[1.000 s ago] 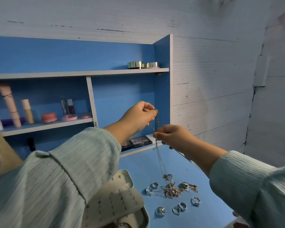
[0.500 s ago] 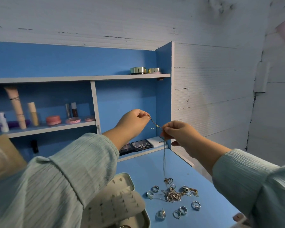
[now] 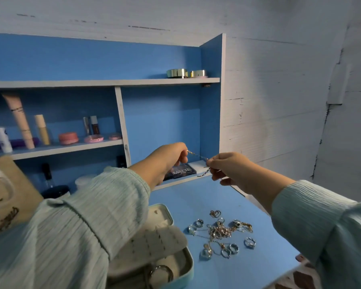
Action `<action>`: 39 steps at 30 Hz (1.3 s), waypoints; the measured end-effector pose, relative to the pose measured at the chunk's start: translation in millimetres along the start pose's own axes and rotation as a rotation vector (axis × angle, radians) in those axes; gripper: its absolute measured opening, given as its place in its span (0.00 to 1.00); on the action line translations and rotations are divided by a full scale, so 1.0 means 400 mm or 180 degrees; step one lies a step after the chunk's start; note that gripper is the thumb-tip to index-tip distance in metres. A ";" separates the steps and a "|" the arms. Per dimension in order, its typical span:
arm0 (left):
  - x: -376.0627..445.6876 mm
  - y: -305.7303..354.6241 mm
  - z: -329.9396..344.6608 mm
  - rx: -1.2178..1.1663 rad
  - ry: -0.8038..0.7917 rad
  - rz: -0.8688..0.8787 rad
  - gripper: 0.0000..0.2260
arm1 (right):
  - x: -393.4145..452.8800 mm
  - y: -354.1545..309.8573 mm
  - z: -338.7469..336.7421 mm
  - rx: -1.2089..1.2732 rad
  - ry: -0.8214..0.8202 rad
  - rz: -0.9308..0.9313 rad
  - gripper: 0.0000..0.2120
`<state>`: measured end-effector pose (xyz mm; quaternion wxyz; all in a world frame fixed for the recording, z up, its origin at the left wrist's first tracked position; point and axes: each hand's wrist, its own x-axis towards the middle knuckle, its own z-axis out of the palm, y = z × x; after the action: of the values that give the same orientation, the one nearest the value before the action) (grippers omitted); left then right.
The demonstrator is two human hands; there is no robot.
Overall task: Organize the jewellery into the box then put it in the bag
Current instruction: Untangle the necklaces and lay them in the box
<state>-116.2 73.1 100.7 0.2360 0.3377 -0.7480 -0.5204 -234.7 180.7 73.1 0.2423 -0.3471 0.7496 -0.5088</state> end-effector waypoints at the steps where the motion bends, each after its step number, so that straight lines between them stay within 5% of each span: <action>1: -0.005 -0.019 0.006 -0.0261 -0.0055 -0.0126 0.12 | -0.003 0.016 0.005 -0.0123 -0.0068 0.0128 0.06; 4: -0.026 -0.075 0.030 -0.0987 -0.0367 -0.0461 0.13 | -0.019 0.070 0.024 -0.0378 -0.0313 0.0460 0.07; 8: -0.051 -0.129 0.065 -0.1066 -0.0552 -0.0660 0.12 | -0.039 0.135 0.042 -0.0815 -0.0657 0.0651 0.11; 20: -0.067 -0.192 0.088 -0.0820 -0.0478 -0.0546 0.08 | -0.045 0.238 0.076 -0.2542 -0.0600 -0.0306 0.08; 39: -0.043 -0.198 0.063 -0.0785 -0.0501 -0.0455 0.09 | 0.003 0.236 0.155 -0.3208 -0.0957 -0.0389 0.10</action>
<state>-101.9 83.4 17.8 0.1787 0.3167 -0.6687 -0.6485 -216.9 165.6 -37.4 0.1201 -0.5327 0.8366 -0.0431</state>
